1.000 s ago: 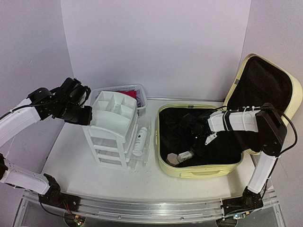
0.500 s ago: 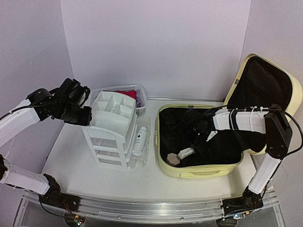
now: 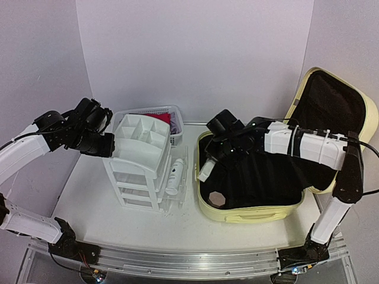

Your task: Open, take out, and arrange the luggage

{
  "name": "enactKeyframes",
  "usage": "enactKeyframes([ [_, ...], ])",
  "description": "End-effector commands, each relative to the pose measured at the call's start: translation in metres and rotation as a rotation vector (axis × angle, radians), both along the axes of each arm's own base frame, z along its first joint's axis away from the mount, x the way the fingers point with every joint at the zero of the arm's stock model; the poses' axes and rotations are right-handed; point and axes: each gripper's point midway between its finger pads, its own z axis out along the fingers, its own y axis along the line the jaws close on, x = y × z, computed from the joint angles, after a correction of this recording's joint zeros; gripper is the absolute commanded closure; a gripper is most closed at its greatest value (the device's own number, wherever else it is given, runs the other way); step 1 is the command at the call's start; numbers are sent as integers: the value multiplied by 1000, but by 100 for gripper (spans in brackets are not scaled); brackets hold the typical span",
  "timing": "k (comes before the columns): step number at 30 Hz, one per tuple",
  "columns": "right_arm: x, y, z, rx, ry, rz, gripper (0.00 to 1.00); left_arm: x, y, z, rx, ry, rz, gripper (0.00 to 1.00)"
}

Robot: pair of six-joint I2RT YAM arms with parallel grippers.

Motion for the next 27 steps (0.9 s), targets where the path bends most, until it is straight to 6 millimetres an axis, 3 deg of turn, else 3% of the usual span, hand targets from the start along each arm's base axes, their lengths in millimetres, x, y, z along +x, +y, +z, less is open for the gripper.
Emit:
enactKeyframes([
  [1, 2, 68, 27, 77, -121, 196, 76, -11, 11, -14, 49, 52, 4, 84],
  [6, -1, 113, 23, 105, -131, 308, 75, -11, 11, -14, 47, 52, 5, 84],
  [12, 8, 136, 14, 116, -138, 340, 73, -12, 12, -16, 47, 56, 5, 84],
  [19, 14, 136, -10, 85, -104, 293, 70, -13, 11, -10, 38, 41, 0, 84],
  [24, 12, 138, -25, 75, -72, 295, 56, -12, 11, -10, 38, 43, -3, 84],
  [27, 11, 146, -23, 93, -66, 323, 46, -12, 10, -11, 40, 46, -7, 83],
])
